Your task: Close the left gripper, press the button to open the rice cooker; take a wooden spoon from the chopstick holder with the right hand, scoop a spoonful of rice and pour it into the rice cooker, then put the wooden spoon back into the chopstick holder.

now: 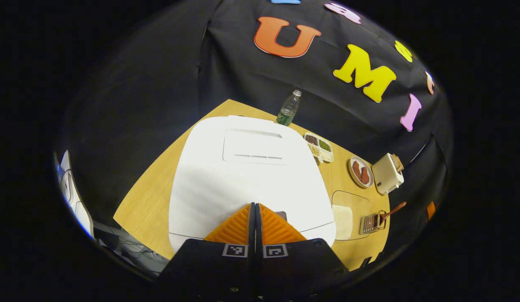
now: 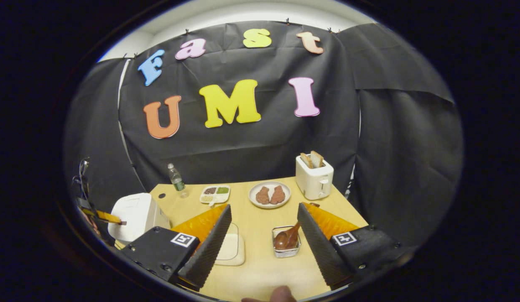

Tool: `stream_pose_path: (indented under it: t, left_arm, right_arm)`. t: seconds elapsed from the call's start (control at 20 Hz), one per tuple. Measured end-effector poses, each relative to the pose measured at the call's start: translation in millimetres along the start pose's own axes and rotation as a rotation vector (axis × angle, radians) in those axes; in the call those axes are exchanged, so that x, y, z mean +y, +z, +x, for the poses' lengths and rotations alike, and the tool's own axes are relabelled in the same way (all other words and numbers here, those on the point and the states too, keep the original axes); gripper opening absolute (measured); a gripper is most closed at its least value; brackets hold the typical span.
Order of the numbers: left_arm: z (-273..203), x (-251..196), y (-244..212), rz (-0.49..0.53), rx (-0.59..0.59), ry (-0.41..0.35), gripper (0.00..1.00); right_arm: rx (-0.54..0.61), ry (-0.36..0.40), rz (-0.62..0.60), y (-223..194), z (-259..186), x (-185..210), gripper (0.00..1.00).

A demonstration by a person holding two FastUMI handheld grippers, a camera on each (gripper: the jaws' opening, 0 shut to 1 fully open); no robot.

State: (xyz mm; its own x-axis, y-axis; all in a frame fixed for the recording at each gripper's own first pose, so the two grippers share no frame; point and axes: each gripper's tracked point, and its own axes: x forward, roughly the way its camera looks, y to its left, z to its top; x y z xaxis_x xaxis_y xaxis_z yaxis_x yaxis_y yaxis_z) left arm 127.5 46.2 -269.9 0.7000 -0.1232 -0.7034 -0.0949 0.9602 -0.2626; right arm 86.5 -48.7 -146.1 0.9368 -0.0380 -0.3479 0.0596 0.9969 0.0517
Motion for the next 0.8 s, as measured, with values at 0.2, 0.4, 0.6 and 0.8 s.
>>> stream_pose_path:
  t: [0.2, 0.4, 0.6, 0.8]
  left_arm:
    - [-17, -8, 30, 0.032, -0.115, 0.021, 0.01]
    - [-47, -20, 91, 0.037, -0.311, -0.002, 0.02]
    - [-70, -33, 148, -0.038, -0.477, -0.034, 0.17]
    - [-93, -32, 171, -0.046, -0.579, -0.029, 0.41]
  right_arm:
    - [-0.065, 0.007, -0.019, 25, -13, -3, 0.96]
    - [-0.098, -0.002, -0.016, 34, -22, -11, 1.0]
    - [-0.104, -0.013, -0.01, 37, -30, -20, 0.96]
    - [-0.125, -0.019, -0.009, 42, -38, -29, 1.0]
